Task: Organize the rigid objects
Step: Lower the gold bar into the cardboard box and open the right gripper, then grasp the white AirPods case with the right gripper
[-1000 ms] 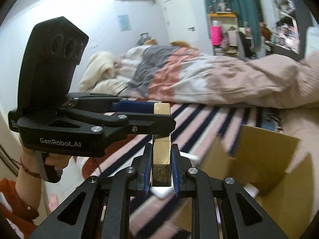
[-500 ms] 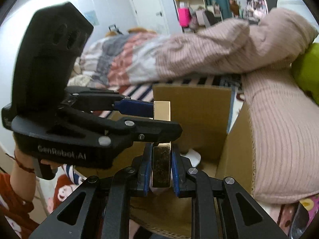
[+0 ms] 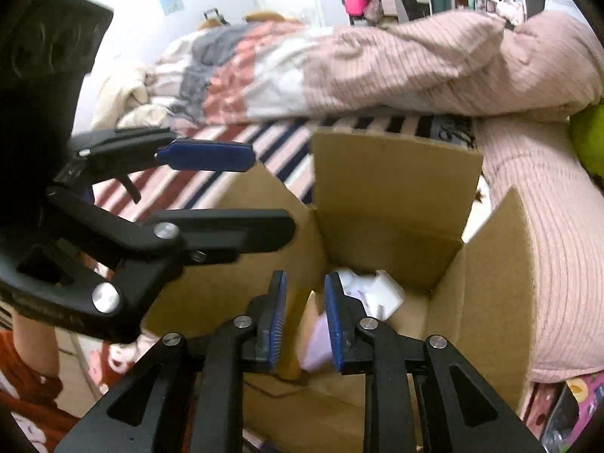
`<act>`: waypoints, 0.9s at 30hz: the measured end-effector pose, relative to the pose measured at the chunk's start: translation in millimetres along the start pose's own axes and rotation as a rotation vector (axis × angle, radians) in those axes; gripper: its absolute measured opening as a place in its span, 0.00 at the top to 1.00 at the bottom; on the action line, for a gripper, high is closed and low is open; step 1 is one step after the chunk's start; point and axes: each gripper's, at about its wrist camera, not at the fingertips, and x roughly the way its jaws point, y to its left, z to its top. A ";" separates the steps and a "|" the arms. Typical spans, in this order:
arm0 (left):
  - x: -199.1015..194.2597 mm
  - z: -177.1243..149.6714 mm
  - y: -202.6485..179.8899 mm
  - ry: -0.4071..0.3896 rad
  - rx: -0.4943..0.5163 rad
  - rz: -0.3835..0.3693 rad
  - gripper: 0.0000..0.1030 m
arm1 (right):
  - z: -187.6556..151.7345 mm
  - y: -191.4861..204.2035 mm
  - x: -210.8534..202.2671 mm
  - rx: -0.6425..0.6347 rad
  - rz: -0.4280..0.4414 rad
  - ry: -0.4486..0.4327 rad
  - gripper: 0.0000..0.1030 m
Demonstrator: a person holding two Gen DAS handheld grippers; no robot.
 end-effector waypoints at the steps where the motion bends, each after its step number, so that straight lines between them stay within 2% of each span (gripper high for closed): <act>1: -8.1 -3.0 6.3 -0.013 -0.008 0.013 0.32 | 2.8 9.1 -4.8 -0.014 0.010 -0.027 0.77; 5: -46.5 -26.3 42.3 -0.065 -0.058 0.091 0.30 | 16.6 57.6 -11.2 -0.085 0.098 -0.095 0.74; 8: -66.4 -49.7 71.7 -0.078 -0.096 0.152 0.29 | 22.3 98.0 -1.8 -0.149 0.163 -0.101 0.69; 12: -79.6 -85.5 109.3 -0.068 -0.159 0.182 0.28 | 21.8 138.6 25.6 -0.190 0.209 -0.063 0.59; 15: -77.0 -112.0 132.1 -0.049 -0.207 0.195 0.28 | 12.6 159.8 53.0 -0.199 0.230 -0.010 0.57; 18: -71.8 -134.8 144.2 -0.037 -0.226 0.200 0.28 | -1.1 162.3 82.5 -0.161 0.253 0.041 0.44; 19: -69.0 -140.4 147.1 -0.033 -0.228 0.196 0.28 | -7.8 159.9 94.7 -0.129 0.233 0.056 0.39; 20: -66.1 -146.6 150.1 -0.027 -0.230 0.190 0.28 | -12.1 159.1 103.2 -0.107 0.206 0.066 0.38; 27: -48.4 -170.2 162.4 0.003 -0.264 0.154 0.28 | -42.4 130.2 155.9 0.101 -0.028 0.129 0.38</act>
